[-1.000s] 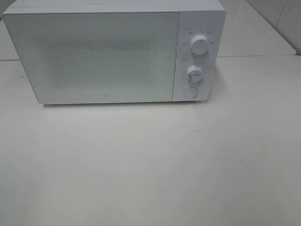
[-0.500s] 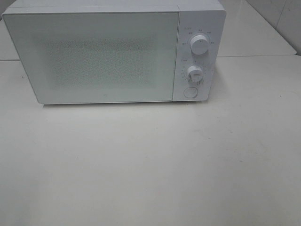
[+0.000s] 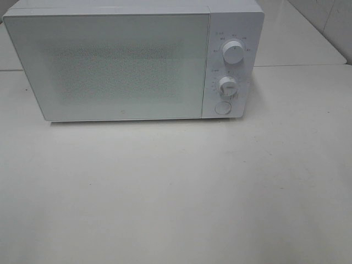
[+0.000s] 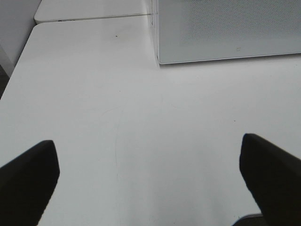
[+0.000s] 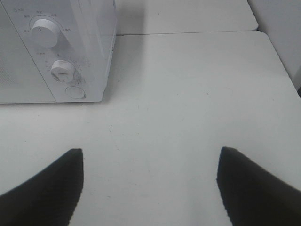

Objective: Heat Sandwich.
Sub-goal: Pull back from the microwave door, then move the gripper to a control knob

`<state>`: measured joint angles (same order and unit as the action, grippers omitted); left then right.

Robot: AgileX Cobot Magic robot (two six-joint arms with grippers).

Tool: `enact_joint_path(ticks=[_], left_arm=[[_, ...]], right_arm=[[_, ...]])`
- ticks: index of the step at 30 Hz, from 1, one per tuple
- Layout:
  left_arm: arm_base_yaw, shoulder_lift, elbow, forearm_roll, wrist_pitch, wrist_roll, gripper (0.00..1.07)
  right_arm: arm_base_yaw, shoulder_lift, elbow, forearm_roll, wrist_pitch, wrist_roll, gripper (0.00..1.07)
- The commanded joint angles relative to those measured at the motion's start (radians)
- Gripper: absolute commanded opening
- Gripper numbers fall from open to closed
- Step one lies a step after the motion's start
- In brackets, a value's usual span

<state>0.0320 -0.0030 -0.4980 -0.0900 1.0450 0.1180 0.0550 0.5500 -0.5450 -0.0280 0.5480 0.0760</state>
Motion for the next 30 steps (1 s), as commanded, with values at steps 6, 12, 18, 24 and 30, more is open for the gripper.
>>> enact_joint_path(ticks=[6, 12, 18, 24, 30], left_arm=[[0.003, -0.027, 0.002, -0.004, -0.008, -0.007, 0.99], [0.003, -0.027, 0.002, -0.004, -0.008, -0.007, 0.99], [0.003, -0.027, 0.002, -0.004, -0.008, -0.007, 0.99], [0.003, -0.027, 0.002, -0.004, -0.008, -0.007, 0.99], [0.003, -0.027, 0.002, -0.004, -0.008, -0.007, 0.99]], right_arm=[[-0.007, 0.159, -0.002, -0.008, -0.171, 0.005, 0.75], [-0.007, 0.244, -0.002, -0.008, -0.266, 0.005, 0.75], [-0.007, 0.338, -0.002, -0.008, -0.377, 0.013, 0.75], [-0.007, 0.433, 0.03, -0.008, -0.548, 0.035, 0.75], [-0.007, 0.488, 0.152, 0.028, -0.793, 0.013, 0.75]])
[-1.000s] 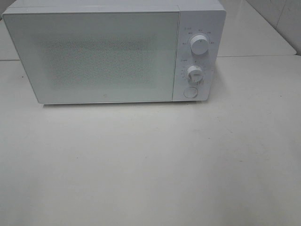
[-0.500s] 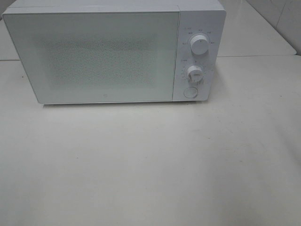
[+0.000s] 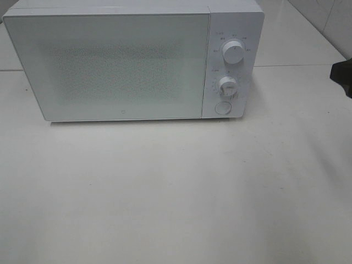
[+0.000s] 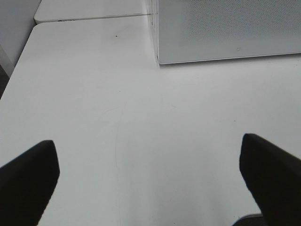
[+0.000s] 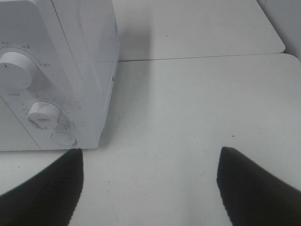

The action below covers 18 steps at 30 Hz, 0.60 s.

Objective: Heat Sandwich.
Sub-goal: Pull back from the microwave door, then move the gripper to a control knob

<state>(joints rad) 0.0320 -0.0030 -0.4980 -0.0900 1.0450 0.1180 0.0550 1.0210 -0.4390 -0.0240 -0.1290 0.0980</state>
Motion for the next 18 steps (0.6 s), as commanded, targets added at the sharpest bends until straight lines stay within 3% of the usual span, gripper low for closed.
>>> enact_joint_path(ticks=[1, 8, 18], left_arm=[[0.003, -0.027, 0.002, -0.004, -0.008, -0.007, 0.99], [0.003, -0.027, 0.002, -0.004, -0.008, -0.007, 0.99], [0.003, -0.027, 0.002, -0.004, -0.008, -0.007, 0.99]], right_arm=[[-0.007, 0.024, 0.063, 0.033, -0.156, -0.016, 0.75], [0.01, 0.084, 0.155, 0.184, -0.361, -0.117, 0.75], [0.294, 0.198, 0.206, 0.416, -0.636, -0.337, 0.75]])
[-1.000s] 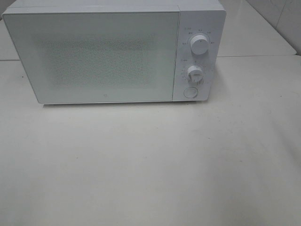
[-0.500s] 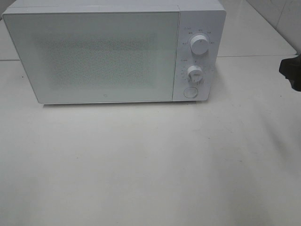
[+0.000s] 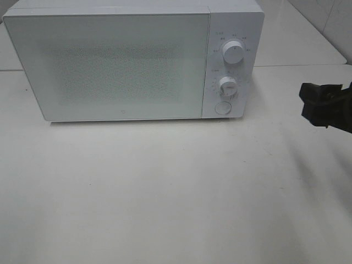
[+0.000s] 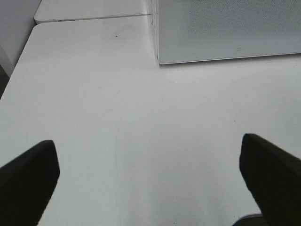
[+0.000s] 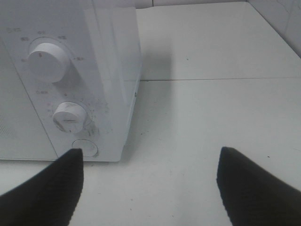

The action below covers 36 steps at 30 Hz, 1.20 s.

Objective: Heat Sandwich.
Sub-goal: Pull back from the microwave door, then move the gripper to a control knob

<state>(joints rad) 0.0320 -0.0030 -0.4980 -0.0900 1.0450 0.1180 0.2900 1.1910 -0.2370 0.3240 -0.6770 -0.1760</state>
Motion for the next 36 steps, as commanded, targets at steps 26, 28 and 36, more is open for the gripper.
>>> enact_joint_path(ticks=[26, 28, 36], left_arm=[[0.003, -0.027, 0.002, -0.004, -0.008, -0.007, 0.99], [0.003, -0.027, 0.002, -0.004, -0.008, -0.007, 0.99], [0.003, -0.027, 0.002, -0.004, -0.008, -0.007, 0.99]], right_arm=[[0.421, 0.467, -0.119, 0.373, -0.515, -0.128, 0.75], [0.421, 0.485, -0.14, 0.373, -0.512, -0.122, 0.76], [0.421, 0.561, -0.229, 0.372, -0.514, -0.072, 0.78]])
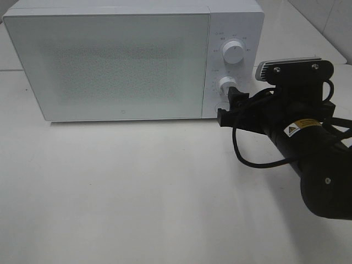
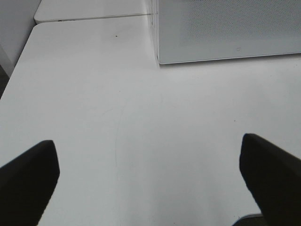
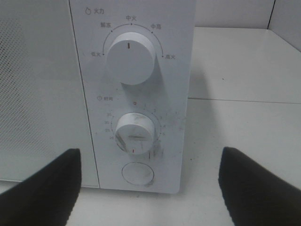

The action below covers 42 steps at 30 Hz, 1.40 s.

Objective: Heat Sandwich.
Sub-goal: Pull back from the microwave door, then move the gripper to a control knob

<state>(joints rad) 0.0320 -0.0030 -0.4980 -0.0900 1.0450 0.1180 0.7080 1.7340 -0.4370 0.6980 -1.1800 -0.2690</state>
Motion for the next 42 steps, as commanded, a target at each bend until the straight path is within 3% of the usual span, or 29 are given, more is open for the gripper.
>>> enact_joint_path(ticks=[1, 20, 42], left_arm=[[0.003, -0.027, 0.002, -0.004, -0.008, -0.007, 0.99], [0.003, -0.027, 0.002, -0.004, -0.008, -0.007, 0.99], [0.003, -0.027, 0.002, -0.004, -0.008, -0.007, 0.99]], right_arm=[[0.003, 0.018, -0.029, -0.002, -0.011, 0.021, 0.78], [-0.028, 0.225, -0.219, -0.005, -0.005, 0.023, 0.76], [-0.105, 0.331, -0.342, -0.064, 0.042, 0.03, 0.76]])
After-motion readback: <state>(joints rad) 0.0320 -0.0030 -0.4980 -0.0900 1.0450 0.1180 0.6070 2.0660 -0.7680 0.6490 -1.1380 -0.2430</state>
